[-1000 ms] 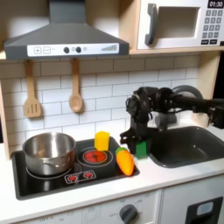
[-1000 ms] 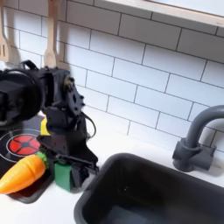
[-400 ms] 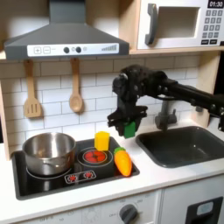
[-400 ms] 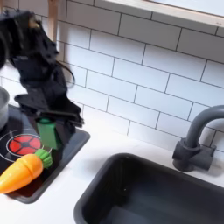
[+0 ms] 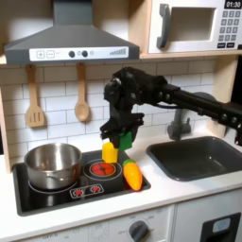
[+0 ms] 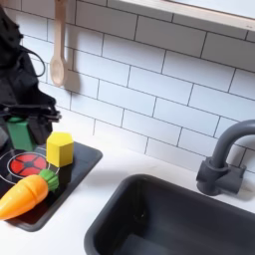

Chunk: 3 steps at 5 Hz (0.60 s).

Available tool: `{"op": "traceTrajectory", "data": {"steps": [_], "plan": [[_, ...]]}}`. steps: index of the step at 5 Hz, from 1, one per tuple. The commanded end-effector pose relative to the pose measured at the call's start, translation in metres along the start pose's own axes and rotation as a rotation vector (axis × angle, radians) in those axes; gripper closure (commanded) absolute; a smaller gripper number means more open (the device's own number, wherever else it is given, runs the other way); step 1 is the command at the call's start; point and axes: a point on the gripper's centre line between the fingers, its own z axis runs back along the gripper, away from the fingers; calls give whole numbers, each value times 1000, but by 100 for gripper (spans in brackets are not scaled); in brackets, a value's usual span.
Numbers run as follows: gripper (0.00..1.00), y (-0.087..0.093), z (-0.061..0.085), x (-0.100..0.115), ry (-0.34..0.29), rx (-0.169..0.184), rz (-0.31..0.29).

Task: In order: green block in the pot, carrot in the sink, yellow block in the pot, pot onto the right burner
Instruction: 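Put the green block in the pot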

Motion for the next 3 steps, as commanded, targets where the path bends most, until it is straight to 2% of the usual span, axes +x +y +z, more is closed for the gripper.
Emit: {"op": "traceTrajectory", "data": {"steps": [1, 3], "plan": [[100, 32, 11, 3, -20, 17, 69], [100, 61, 19, 11, -44, 45, 141]]}}
